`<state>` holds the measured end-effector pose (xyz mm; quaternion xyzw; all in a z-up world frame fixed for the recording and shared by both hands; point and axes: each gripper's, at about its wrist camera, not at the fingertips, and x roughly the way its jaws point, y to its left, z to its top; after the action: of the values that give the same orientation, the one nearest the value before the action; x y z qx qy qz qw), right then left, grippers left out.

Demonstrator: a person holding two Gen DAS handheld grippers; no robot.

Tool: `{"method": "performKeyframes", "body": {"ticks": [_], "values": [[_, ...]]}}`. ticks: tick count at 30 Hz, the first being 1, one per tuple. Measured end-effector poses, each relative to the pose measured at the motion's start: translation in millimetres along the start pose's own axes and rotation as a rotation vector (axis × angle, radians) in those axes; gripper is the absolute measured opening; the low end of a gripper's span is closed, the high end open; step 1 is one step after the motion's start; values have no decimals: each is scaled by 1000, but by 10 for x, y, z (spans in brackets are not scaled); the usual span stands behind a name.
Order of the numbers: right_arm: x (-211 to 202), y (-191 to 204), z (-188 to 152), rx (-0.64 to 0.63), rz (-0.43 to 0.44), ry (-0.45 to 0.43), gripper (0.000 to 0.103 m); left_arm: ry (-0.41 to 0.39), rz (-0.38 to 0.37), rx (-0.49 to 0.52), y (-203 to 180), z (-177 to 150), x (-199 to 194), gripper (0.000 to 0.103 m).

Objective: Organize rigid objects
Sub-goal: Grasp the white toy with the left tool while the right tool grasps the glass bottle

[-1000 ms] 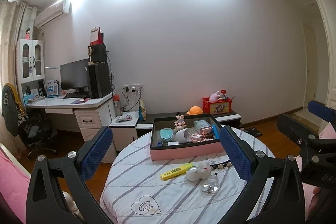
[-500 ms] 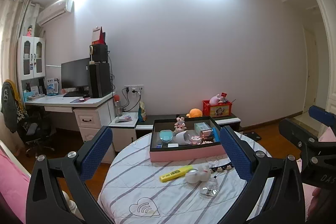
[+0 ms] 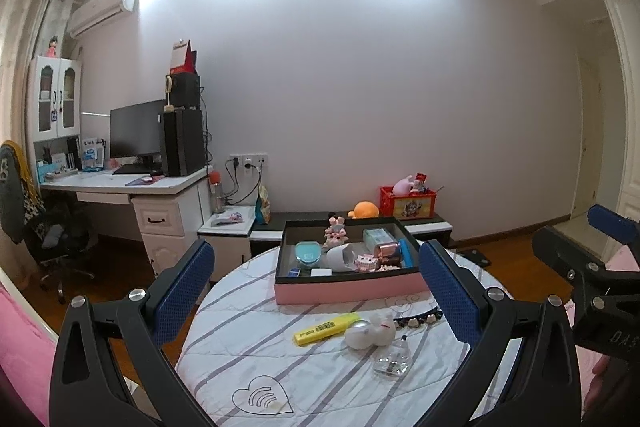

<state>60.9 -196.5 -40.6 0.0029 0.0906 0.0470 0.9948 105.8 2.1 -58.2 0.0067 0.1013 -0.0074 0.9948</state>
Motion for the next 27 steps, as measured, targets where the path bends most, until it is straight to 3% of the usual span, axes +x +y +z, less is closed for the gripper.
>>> {"method": "performKeyframes", "body": {"ticks": [7, 13, 17, 20, 27], "values": [[287, -84, -167, 5, -23, 83, 103, 96, 40, -15, 174, -184, 296, 103], [810, -122, -580, 10, -29, 281, 103, 235, 58, -52, 380, -495, 646, 103], [1213, -12, -948, 31, 55, 453, 103, 302, 83, -63, 486, -684, 817, 103], [1455, 168, -1172, 22, 109, 536, 103, 333, 96, -67, 544, -778, 887, 103], [1821, 437, -1378, -57, 108, 610, 101, 380, 100, -55, 578, -885, 1011, 103]]}}
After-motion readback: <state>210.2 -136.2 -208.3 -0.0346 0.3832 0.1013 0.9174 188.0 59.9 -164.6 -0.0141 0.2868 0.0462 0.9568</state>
